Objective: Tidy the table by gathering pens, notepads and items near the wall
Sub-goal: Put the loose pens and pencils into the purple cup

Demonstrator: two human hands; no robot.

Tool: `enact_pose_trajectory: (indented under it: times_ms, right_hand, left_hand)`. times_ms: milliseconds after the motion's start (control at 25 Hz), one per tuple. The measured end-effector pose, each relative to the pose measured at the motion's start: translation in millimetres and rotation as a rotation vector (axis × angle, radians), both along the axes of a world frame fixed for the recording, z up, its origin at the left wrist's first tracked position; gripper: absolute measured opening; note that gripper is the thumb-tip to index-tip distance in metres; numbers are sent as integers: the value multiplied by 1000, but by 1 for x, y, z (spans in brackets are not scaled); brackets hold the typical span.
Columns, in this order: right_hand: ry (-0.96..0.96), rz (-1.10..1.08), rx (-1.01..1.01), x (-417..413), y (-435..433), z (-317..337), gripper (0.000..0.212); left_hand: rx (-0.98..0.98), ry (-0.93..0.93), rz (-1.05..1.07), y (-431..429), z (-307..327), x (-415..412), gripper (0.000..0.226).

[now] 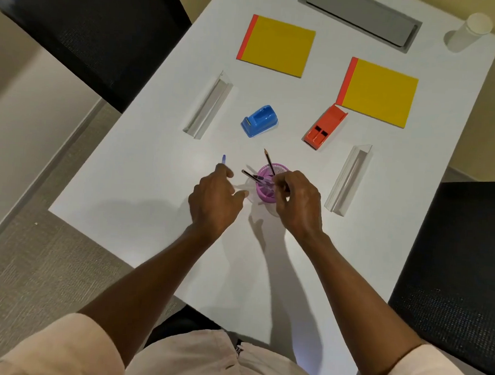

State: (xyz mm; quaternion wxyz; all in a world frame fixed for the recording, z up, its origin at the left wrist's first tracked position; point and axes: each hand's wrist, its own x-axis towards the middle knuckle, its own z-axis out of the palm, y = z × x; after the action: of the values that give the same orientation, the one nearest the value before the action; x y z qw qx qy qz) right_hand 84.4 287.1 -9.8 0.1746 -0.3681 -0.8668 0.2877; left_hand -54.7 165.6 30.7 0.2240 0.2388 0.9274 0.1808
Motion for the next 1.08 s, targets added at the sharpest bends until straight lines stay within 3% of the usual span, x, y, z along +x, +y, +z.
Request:
enact_pose_trajectory:
  times_ms: [160,280,360,440,560,800,960,1080]
  right_hand:
    - [85,16,-77,8,-33,11,7]
    - [66,120,-105,0,-58,8,8]
    - [-33,188,-122,-13,-71,-2,10]
    - [-147,250,-120,-30,-80,-15,16]
    - [-259,354,-35,-54,-87,-37,28]
    - [-384,573,463,-98,-79,-65,25]
    - [-528,724,582,-113,-59,-77,32]
    - [-574,776,630,-119,-58,-75,25]
  left_hand:
    - [-85,12,15,-50,-34,9,59]
    - [-232,-21,-75,-78,-65,13,104]
    - [-334,-30,-158,-89,-83,16,136]
    - [-372,-16,-245,-95,-100,20,154]
    - [-383,13,-306,-97,-115,23,161]
    - [-409,61,-351,-106,-126,20,160]
    - [-378,27,-343,-104,-130,25,162]
    - [-375,10,-323,-106,-132,24,163]
